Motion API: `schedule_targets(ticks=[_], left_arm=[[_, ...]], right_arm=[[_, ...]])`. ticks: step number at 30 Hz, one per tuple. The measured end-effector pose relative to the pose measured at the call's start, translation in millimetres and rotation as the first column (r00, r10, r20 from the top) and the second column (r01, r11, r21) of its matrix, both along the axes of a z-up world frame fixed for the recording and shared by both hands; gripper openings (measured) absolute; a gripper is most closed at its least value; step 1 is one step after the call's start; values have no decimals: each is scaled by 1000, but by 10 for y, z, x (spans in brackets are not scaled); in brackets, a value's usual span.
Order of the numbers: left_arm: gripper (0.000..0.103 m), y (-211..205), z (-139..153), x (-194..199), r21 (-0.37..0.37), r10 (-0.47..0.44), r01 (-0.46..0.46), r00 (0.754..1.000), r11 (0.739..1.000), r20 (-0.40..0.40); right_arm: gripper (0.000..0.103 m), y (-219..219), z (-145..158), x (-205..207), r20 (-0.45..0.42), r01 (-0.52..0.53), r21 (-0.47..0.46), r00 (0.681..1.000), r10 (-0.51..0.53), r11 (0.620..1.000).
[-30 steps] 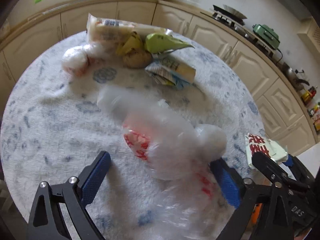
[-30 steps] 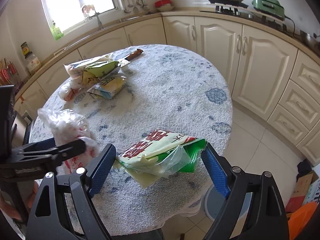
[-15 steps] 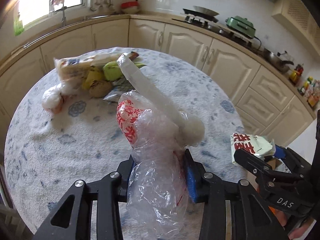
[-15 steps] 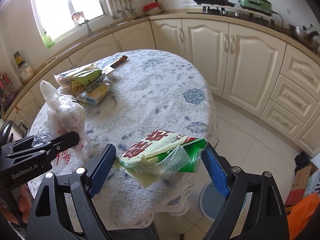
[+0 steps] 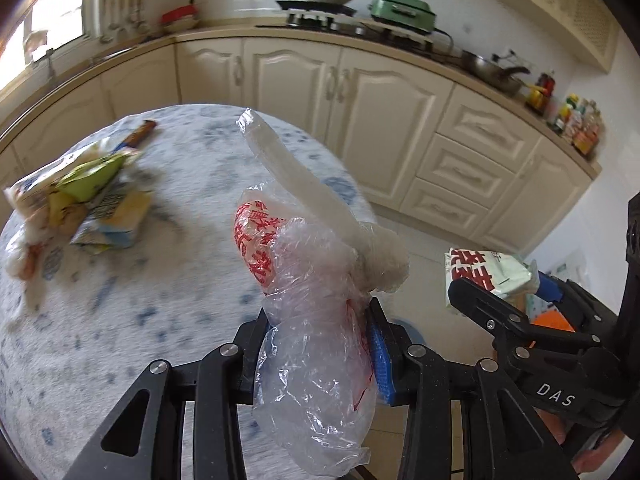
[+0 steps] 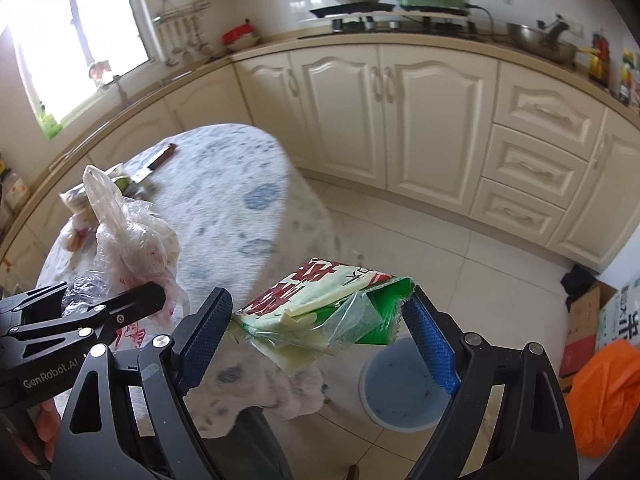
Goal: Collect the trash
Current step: 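Carry both held bags over the light blue bin with both grippers, then open the left gripper over the bin while the right gripper releases the printed bag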
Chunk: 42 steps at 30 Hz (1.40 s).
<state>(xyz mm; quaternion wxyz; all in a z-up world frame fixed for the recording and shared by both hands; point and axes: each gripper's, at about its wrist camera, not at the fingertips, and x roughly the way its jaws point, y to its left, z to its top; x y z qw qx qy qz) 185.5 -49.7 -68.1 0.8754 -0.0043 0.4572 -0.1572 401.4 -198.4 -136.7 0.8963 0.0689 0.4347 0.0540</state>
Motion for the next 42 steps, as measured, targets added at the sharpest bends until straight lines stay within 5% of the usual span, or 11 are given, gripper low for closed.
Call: schedule_targets(ticks=[12, 27, 30, 32, 34, 42], left_arm=[[37, -856, -336, 526, 34, -226, 229, 971, 973, -78], [37, -1965, -1031, 1218, 93, -396, 427, 886, 899, -242], [47, -2171, -1151, 1330, 135, -404, 448, 877, 884, -260], [77, -2259, -1226, 1391, 194, -377, 429, 891, 882, -253], [88, -2265, -1289, 1499, 206, -347, 400, 903, 893, -253], [88, -2075, -1377, 1809, 182, -285, 341, 918, 922, -276]], right_arm=[[88, -873, -278, -193, -85, 207, -38, 974, -210, 978], [88, -1761, -710, -587, -201, 450, -58, 869, -452, 891], [88, -1838, -768, -687, -218, 483, -64, 847, -484, 873], [88, -1863, -795, -716, -229, 493, -66, 839, -494, 867], [88, -1879, -820, -742, -236, 501, -75, 831, -503, 862], [88, -1833, -929, -756, -264, 492, -81, 828, -494, 867]])
